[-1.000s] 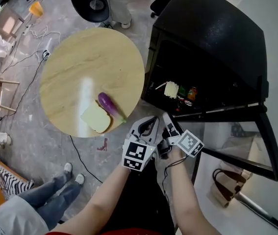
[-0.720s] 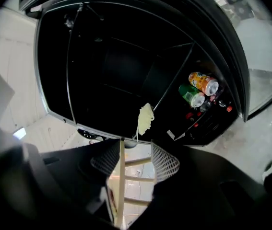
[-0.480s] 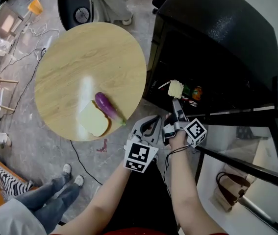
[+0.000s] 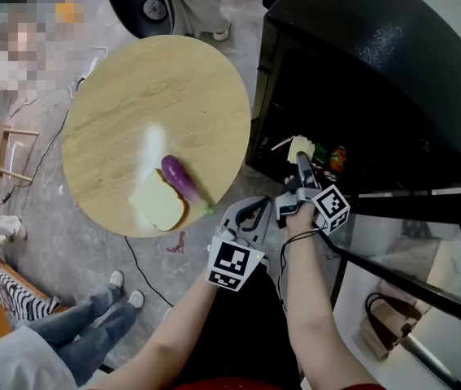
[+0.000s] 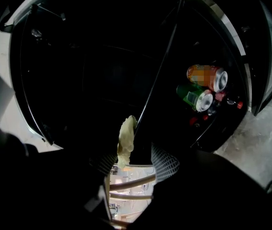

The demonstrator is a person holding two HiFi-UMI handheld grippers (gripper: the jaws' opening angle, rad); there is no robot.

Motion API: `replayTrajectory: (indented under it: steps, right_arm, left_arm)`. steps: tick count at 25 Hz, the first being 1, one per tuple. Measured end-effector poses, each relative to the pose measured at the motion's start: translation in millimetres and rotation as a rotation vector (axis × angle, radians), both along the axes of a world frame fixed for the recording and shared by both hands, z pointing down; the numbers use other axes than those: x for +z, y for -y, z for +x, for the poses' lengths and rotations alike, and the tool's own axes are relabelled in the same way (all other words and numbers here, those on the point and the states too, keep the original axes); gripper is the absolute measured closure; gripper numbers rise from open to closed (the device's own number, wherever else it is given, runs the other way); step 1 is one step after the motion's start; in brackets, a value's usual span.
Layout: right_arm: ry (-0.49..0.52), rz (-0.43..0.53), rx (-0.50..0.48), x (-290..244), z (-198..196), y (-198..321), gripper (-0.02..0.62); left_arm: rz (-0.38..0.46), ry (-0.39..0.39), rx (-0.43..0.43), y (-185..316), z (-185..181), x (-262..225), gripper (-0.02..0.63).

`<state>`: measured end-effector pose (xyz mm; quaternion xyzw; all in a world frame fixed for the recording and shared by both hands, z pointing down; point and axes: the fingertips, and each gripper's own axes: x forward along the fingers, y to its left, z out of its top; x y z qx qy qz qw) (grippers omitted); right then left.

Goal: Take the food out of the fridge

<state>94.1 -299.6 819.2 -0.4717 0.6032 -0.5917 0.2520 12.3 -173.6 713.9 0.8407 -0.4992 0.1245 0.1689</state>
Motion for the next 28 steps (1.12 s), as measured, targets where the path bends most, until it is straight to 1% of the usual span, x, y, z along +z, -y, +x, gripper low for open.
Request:
replayTrajectory:
  steps: [5,6,8,9,13,16,18,21,28]
  right_arm:
    - [-0.020,0.043,-0.016,-2.8,-0.5,-1.2,0.376]
    - [-0.010,0.052,-0.010,-4.6,0.5,-1.1,0.393]
    - [0.015,0.064,0.006,-9.5,2.0,-0.5,0.470]
    - [0.024,0.062,0.012,-10.9,2.0,-0.5,0.497]
    - [0.069,0.036,0.033,-10.8,3.2,-3.2,0.509]
    - [0.080,0.056,0.035,-17.5,4.0,-5.3,0.526]
    - [0.066,0.064,0.019,-23.2,2.6,-6.2,0.537]
    - [0.052,0.045,0.002,-26.0,2.7,-11.4,0.538]
    - [0.075,0.041,-0.035,-41.6,3.3,-26.6,0.538]
  left_arm:
    - [-0.014,-0.008,-0.017,0.7,-3.0,5.5,0.600]
    - [-0.017,-0.008,-0.019,0.7,-3.8,5.4,0.600]
    - [-0.022,-0.004,-0.017,0.6,-5.0,4.6,0.600]
    - [-0.025,-0.003,-0.016,0.5,-5.5,4.0,0.598]
    - [-0.038,-0.005,-0.020,0.7,-6.0,0.3,0.600]
    - [-0.042,-0.003,-0.021,0.5,-7.0,-2.9,0.600]
    - [-0.047,-0.003,-0.024,0.1,-8.5,-4.5,0.600]
    - [-0.059,-0.008,-0.030,-2.4,-9.9,-7.6,0.598]
    - [-0.077,-0.011,-0.034,-8.1,-11.5,-25.8,0.600]
